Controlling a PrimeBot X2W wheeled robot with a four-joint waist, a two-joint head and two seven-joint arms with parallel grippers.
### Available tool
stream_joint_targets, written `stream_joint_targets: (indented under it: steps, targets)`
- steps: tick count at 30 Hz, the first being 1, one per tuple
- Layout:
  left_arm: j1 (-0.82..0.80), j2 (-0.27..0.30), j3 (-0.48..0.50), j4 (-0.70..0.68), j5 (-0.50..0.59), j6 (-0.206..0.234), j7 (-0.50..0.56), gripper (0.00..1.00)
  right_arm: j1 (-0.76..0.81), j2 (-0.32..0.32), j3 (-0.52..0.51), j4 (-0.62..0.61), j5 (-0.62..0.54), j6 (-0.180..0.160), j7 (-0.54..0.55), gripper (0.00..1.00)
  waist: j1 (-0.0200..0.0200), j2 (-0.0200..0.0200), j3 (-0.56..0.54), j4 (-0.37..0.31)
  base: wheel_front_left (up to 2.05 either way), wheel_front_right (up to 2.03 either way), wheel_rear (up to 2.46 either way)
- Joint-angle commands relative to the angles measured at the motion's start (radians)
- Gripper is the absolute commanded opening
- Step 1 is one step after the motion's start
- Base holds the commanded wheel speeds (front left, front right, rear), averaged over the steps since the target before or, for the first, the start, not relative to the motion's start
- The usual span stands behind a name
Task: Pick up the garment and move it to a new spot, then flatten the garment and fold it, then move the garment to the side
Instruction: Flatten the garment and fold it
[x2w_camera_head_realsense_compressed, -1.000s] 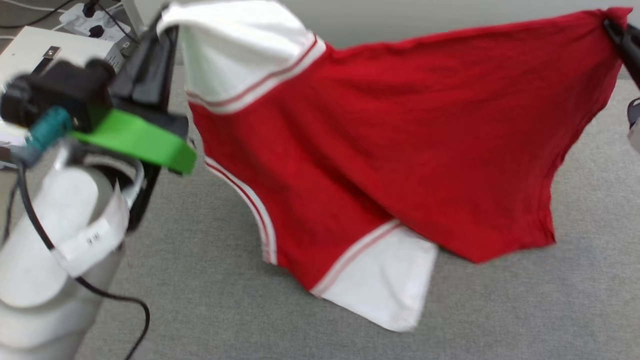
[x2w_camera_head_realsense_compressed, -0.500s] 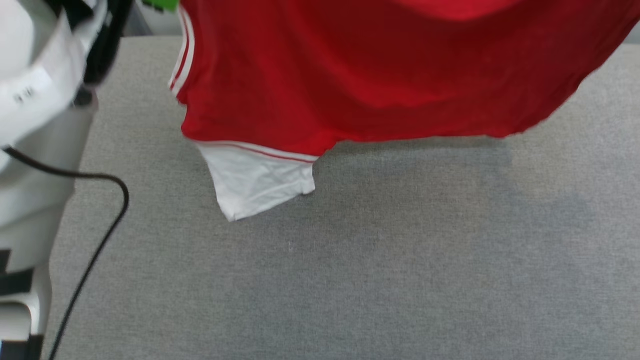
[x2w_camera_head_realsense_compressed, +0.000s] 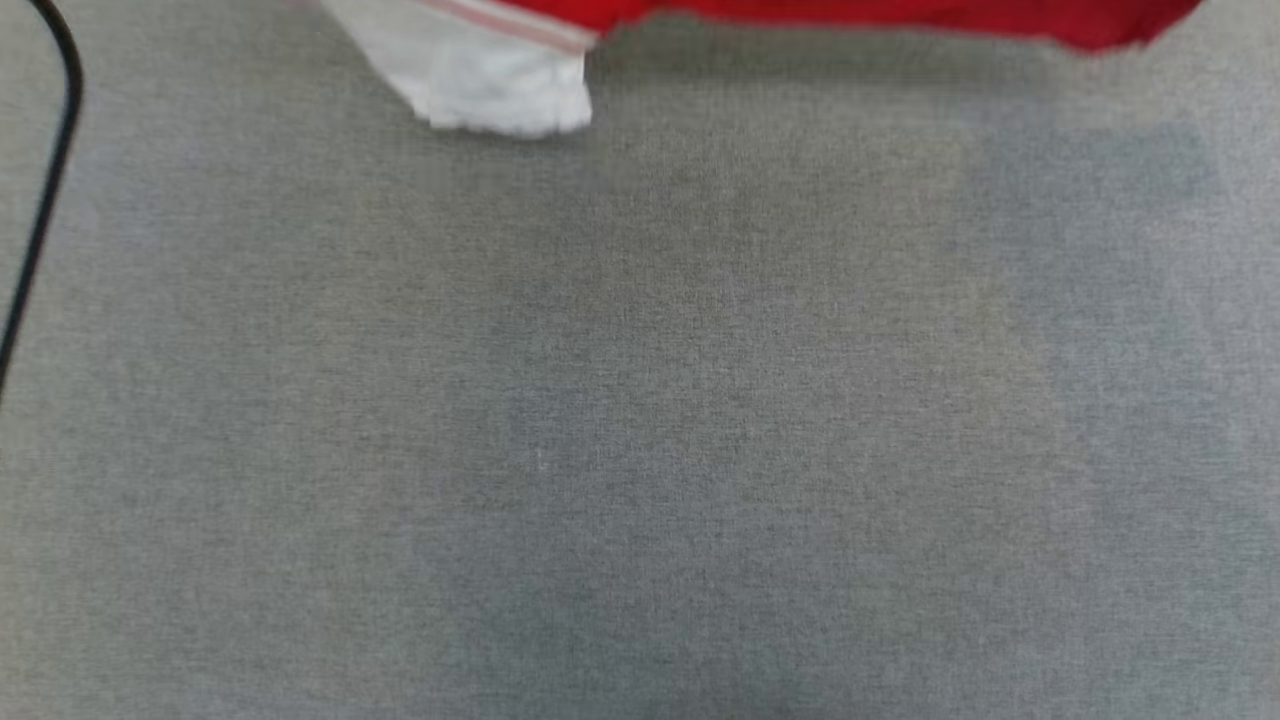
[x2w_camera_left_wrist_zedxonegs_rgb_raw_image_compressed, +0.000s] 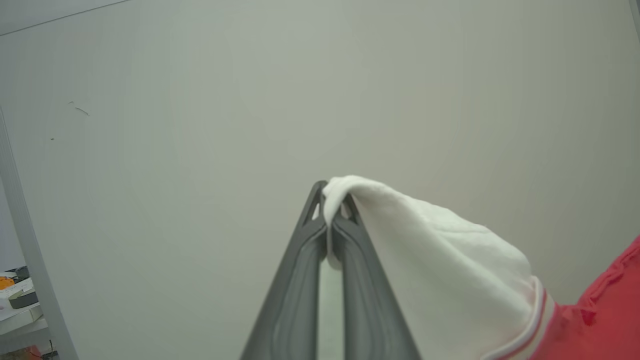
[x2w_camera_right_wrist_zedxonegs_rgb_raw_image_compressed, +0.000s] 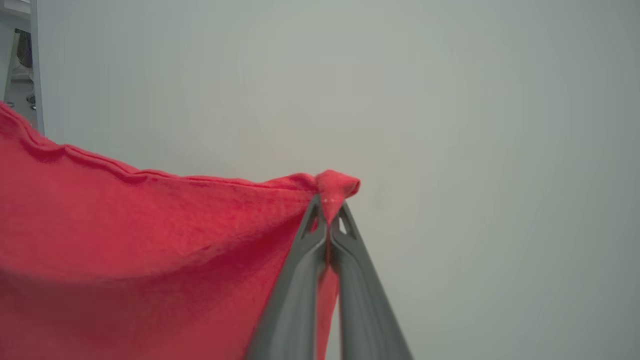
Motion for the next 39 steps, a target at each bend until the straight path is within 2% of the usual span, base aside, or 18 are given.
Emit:
stream_joint_targets:
  steps: [1,9,16,23,29,34,39]
  targets:
    - [-0.060,-0.010,-0.010,0.035,0.023,-0.008,-0.013,0.00,-0.067,0.012,0.013,0.042,-0.020,-0.001,-0.024,0.00,-0.0002,0.0000,0.071,-0.022,0.00,0.00,0.00]
    - [-0.279,-0.037,-0.027,0.199,0.038,-0.019,-0.074,0.00,-0.314,0.078,0.076,0.283,-0.061,-0.001,-0.140,0.00,-0.0002,0.0000,0.119,-0.025,0.00,0.00,0.00]
    - [-0.292,-0.028,-0.054,0.303,0.016,-0.025,-0.121,0.00,-0.343,0.102,0.158,0.432,-0.046,-0.001,-0.232,0.00,-0.0002,0.0000,0.139,-0.018,0.00,0.00,0.00]
    - [-0.149,-0.009,-0.103,0.367,-0.047,-0.028,-0.182,0.00,-0.219,0.123,0.238,0.531,0.023,-0.001,-0.324,0.00,-0.0002,0.0000,0.127,-0.018,0.00,0.00,0.00]
    - [0.021,0.024,-0.151,0.366,-0.102,-0.028,-0.221,0.00,-0.086,0.160,0.307,0.589,0.068,-0.001,-0.389,0.00,-0.0002,0.0000,0.085,-0.013,0.00,0.00,0.00]
    - [0.196,0.060,-0.154,0.319,-0.125,-0.025,-0.240,0.00,0.010,0.166,0.377,0.595,0.101,-0.001,-0.436,0.00,-0.0002,0.0000,0.030,-0.009,0.00,0.00,0.00]
    - [0.410,0.087,-0.152,0.226,-0.127,0.014,-0.246,0.00,0.132,0.135,0.457,0.561,0.150,-0.001,-0.452,0.00,-0.0002,0.0000,-0.040,0.005,0.00,0.00,0.00]
